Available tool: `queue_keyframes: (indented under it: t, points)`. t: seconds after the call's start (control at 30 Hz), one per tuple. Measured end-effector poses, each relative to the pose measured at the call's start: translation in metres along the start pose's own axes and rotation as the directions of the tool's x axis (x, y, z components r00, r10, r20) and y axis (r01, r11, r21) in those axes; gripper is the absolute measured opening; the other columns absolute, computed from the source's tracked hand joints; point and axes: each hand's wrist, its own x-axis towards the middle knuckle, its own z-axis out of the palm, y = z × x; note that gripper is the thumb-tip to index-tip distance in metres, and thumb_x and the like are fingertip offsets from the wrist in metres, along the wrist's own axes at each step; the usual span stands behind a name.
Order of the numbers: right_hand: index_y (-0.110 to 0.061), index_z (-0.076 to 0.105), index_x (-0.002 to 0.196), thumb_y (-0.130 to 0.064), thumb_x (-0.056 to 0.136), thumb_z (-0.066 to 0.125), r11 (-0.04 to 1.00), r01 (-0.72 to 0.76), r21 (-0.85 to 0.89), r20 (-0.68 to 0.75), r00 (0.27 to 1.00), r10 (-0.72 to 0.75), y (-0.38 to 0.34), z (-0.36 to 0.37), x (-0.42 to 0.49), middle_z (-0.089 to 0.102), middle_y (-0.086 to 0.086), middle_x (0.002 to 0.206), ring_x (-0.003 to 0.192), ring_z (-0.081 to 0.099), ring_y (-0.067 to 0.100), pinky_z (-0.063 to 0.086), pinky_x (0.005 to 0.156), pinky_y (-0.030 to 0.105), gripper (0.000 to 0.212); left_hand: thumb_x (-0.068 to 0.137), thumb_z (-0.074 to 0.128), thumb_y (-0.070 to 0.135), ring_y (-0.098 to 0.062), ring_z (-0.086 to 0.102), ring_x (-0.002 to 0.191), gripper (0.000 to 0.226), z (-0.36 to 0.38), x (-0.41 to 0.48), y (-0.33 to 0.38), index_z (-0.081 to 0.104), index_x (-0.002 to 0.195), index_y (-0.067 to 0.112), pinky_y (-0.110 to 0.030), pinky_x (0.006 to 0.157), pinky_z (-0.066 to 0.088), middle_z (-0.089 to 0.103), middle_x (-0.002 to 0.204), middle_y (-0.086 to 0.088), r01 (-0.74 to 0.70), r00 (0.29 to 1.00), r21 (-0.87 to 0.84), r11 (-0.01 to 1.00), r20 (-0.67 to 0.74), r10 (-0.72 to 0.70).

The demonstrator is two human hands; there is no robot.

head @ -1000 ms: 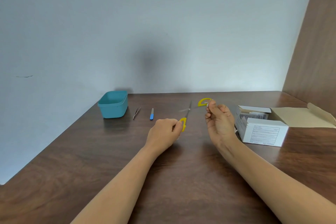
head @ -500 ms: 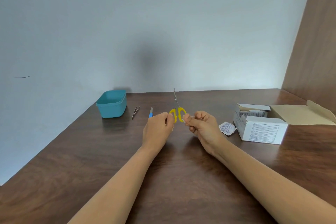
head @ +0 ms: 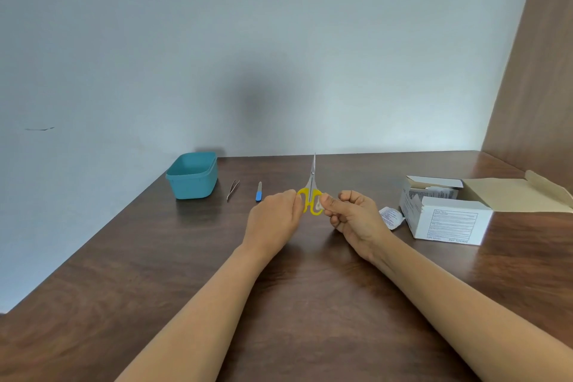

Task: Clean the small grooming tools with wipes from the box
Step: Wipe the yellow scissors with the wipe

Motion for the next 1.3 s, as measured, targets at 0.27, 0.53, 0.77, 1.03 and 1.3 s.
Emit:
queue_keyframes:
  t: [0.27, 0.53, 0.77, 1.03, 1.3]
  points:
    - [-0.018, 0.044, 0.070, -0.004, 0.075, 0.073, 0.995, -0.088, -0.043, 0.085, 0.992, 0.091, -0.007, -0.006, 0.002, 0.058, -0.001, 0.052, 0.044, 0.051, 0.005, 0.039, 0.045, 0.015, 0.033, 0.104, 0.028, 0.033, -0.024, 0.050, 0.073, 0.031, -0.005, 0.000, -0.004, 0.040, 0.081, 0.016, -0.039, 0.067, 0.042, 0.051, 0.078, -0.001, -0.106, 0.992, 0.079, 0.991, 0.075, 0.100]
    - [-0.015, 0.047, 0.067, -0.020, 0.061, 0.079, 0.979, -0.140, -0.146, 0.142, 0.977, 0.161, -0.010, -0.005, 0.002, 0.053, 0.004, 0.057, 0.043, 0.044, 0.007, 0.036, 0.043, 0.016, 0.033, 0.104, 0.025, 0.038, -0.022, 0.050, 0.074, 0.032, -0.003, -0.002, -0.004, 0.038, 0.082, 0.019, -0.033, 0.062, 0.036, 0.045, 0.078, 0.004, -0.198, 0.977, 0.146, 0.969, 0.106, 0.183]
    - [-0.015, 0.045, 0.068, -0.014, 0.070, 0.075, 0.976, -0.153, -0.154, 0.165, 0.970, 0.178, -0.009, -0.004, 0.002, 0.054, 0.001, 0.055, 0.045, 0.048, 0.005, 0.038, 0.043, 0.014, 0.030, 0.103, 0.027, 0.038, -0.026, 0.057, 0.085, 0.036, 0.002, -0.004, -0.003, 0.046, 0.081, 0.017, -0.034, 0.067, 0.040, 0.061, 0.088, -0.001, -0.061, 0.997, 0.059, 0.996, 0.056, 0.058]
    - [-0.019, 0.040, 0.068, -0.009, 0.070, 0.075, 0.995, 0.044, -0.085, 0.180, 0.983, -0.028, 0.001, 0.006, -0.002, 0.060, -0.002, 0.059, 0.057, 0.043, 0.011, 0.032, 0.053, 0.021, 0.037, 0.093, 0.035, 0.030, -0.024, 0.058, 0.075, 0.040, 0.006, -0.004, 0.003, 0.058, 0.065, 0.012, -0.038, 0.071, 0.048, 0.063, 0.068, -0.002, 0.198, 0.980, -0.353, 0.914, 0.059, -0.190]
    - [-0.014, 0.038, 0.072, 0.008, 0.078, 0.068, 0.910, 0.377, -0.170, 0.211, 0.916, -0.340, 0.000, 0.010, -0.010, 0.068, 0.016, 0.074, 0.075, 0.069, 0.013, 0.052, 0.080, 0.026, 0.039, 0.094, 0.044, 0.019, -0.009, 0.036, 0.045, 0.043, 0.005, -0.006, 0.021, 0.050, 0.052, 0.016, -0.022, 0.050, 0.032, 0.042, 0.039, 0.010, 0.388, 0.918, -0.728, 0.564, 0.257, -0.301]
